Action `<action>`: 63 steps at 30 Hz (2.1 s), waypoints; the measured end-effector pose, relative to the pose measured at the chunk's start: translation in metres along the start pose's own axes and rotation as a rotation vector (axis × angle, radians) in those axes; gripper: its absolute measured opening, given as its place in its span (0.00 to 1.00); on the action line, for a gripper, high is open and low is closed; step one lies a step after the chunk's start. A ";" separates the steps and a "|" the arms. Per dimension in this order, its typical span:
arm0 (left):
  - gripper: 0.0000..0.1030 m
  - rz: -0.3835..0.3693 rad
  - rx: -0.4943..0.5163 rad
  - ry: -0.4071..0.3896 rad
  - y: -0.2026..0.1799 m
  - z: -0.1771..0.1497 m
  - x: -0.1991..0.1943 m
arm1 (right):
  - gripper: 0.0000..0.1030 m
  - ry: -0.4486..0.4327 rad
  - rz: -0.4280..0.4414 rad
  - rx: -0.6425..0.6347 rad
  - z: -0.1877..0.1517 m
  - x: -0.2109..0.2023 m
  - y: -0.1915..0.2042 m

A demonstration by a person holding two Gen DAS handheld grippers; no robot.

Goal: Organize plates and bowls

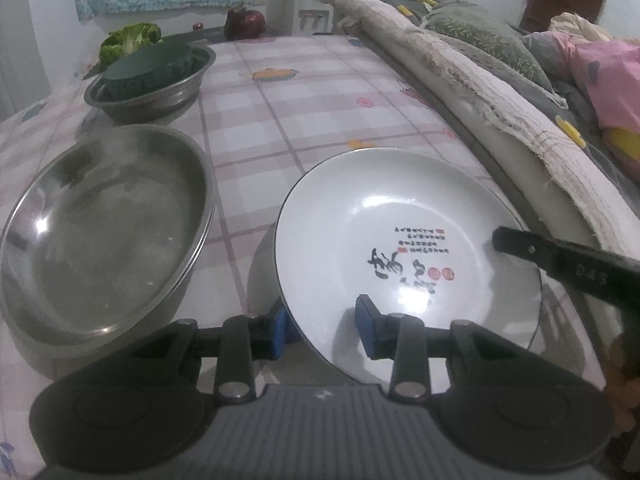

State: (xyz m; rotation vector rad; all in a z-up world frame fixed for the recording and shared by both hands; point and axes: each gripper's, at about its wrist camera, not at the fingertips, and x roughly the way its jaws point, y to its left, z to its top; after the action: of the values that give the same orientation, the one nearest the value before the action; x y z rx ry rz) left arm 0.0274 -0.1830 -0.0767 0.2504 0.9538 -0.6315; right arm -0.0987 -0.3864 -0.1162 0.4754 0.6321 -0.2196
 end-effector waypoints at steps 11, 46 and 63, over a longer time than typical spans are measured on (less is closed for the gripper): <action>0.32 0.030 0.029 -0.054 -0.001 -0.004 -0.003 | 0.18 0.014 -0.019 -0.069 -0.008 0.002 0.017; 0.41 0.061 -0.032 -0.103 0.023 -0.011 -0.003 | 0.22 -0.012 0.043 -0.117 -0.010 0.021 0.041; 0.41 0.061 -0.044 -0.094 0.021 -0.008 -0.007 | 0.23 -0.012 0.013 -0.141 -0.009 0.017 0.046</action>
State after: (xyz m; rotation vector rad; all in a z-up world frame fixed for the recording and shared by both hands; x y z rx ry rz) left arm 0.0322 -0.1600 -0.0770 0.2086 0.8658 -0.5607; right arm -0.0745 -0.3431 -0.1163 0.3424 0.6280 -0.1640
